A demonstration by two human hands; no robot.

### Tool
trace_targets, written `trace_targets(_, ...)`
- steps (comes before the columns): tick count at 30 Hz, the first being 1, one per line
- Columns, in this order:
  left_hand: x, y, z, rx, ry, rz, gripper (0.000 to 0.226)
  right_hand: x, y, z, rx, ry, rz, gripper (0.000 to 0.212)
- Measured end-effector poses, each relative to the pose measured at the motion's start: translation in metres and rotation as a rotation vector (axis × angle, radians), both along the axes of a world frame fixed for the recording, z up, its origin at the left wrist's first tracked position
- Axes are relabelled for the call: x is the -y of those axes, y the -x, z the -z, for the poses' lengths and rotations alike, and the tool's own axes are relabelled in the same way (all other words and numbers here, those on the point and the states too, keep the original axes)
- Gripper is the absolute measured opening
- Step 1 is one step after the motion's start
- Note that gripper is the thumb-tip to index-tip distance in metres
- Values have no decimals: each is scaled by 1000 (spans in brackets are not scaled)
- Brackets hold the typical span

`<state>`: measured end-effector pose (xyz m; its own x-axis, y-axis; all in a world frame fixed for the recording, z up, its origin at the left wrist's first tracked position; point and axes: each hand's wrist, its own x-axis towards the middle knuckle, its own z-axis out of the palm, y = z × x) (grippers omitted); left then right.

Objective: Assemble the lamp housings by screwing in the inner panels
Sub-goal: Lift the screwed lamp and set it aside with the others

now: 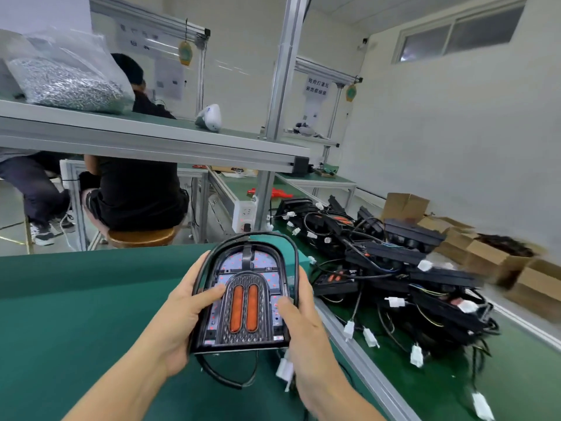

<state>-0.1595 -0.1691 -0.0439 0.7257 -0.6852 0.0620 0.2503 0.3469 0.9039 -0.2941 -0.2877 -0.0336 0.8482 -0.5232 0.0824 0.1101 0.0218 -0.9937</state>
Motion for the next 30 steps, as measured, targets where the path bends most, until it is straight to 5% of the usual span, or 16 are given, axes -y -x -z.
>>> trace_targets(22,194,119,-5,-5,-84,477,55,107,153,-3,91,-11,609,51)
trace_targets(30,242,137,-56,55,-68,546,36,151,168,-50,148,-3,792,47)
